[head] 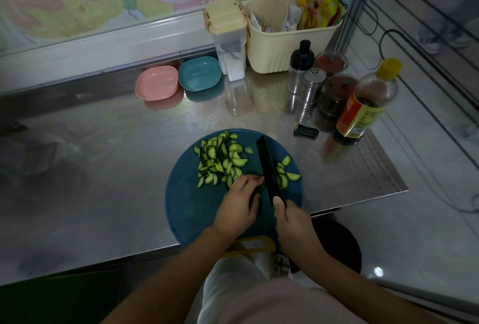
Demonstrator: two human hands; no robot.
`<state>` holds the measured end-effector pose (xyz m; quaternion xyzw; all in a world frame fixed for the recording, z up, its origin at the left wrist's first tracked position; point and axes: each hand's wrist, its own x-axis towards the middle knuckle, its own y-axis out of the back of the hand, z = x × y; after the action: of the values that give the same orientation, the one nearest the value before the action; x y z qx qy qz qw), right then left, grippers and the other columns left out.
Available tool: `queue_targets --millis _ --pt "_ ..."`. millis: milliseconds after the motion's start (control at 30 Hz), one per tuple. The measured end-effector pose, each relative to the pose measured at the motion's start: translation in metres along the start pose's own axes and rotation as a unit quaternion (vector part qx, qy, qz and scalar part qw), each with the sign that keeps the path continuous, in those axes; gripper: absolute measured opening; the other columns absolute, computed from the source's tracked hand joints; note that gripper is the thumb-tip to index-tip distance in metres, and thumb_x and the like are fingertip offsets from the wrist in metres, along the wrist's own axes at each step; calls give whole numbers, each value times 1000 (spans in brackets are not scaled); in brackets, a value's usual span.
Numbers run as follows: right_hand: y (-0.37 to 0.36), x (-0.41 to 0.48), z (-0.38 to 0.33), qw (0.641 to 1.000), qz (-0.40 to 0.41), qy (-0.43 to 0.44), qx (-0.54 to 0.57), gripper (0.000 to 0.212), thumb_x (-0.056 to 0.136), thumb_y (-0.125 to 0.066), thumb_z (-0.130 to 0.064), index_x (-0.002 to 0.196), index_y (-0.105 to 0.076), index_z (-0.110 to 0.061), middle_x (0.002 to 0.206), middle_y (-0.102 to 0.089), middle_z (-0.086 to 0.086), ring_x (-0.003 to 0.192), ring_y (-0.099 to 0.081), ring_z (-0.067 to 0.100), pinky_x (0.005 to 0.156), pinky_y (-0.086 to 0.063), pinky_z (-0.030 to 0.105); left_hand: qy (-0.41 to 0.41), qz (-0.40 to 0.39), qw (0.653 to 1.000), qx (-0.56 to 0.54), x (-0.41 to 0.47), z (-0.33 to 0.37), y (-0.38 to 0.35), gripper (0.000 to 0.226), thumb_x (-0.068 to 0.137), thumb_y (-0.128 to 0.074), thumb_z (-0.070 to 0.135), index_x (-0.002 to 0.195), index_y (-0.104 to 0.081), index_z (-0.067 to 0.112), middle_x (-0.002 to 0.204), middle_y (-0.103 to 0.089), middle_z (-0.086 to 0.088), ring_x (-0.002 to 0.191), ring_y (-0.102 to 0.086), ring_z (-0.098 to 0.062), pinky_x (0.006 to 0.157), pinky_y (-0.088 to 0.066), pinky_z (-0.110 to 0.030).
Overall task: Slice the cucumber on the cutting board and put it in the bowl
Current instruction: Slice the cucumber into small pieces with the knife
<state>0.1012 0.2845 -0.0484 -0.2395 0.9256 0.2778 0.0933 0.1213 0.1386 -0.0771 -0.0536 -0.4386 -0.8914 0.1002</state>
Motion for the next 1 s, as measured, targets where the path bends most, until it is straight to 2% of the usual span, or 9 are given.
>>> queue_targets --millis 67,233,367,500,633,767,1000 --pt "-2 2 0 1000 8 2 -29 37 100 -32 -34 71 -42 -15 60 -47 1 53 -45 13 48 -32 21 0 0 1000 -1 -1 1 -1 36 86 -54 6 122 -58 6 115 -56 -7 108 -45 -12 96 -31 -12" --pt "-12 9 -2 998 21 3 -60 36 101 -33 -29 66 -34 -20 59 -41 -2 51 -38 5 49 -34 19 0 4 1000 -5 -1 1 0 35 86 -53 4 121 -58 6 115 -56 -7 108 -45 -11 96 -30 -10" --pt "-12 8 2 999 35 -9 -36 36 101 -32 -30 75 -45 -10 60 -44 -1 52 -41 7 47 -35 16 8 9 1000 -14 -1 0 -1 32 85 -55 4 117 -58 6 115 -56 -7 109 -45 -9 97 -30 -9" --pt "-8 6 3 999 28 -8 -25 37 101 -31 -32 77 -47 -9 63 -46 0 56 -44 7 51 -35 17 10 14 1000 -13 -1 1 -1 30 85 -56 4 115 -58 6 114 -56 -8 108 -46 -10 97 -29 -7" --pt "-4 0 1 1000 25 9 4 38 100 -30 -34 68 -42 -17 58 -45 2 53 -44 12 49 -31 23 7 13 1000 -9 -1 0 -1 29 85 -56 4 115 -58 5 113 -56 -8 107 -46 -12 96 -32 -12" --pt "-3 -3 -3 999 28 24 1 37 101 -32 -32 66 -39 -22 58 -44 -2 53 -43 9 49 -32 20 5 13 1000 -10 -1 -1 -1 29 86 -56 5 115 -58 5 113 -56 -8 106 -46 -13 95 -34 -15" --pt "-2 -4 1 1000 17 19 2 36 101 -33 -32 69 -42 -19 57 -45 0 51 -43 10 49 -32 21 3 10 1000 -9 -1 -1 -2 30 85 -56 5 115 -59 4 112 -57 -9 107 -46 -12 95 -33 -13"
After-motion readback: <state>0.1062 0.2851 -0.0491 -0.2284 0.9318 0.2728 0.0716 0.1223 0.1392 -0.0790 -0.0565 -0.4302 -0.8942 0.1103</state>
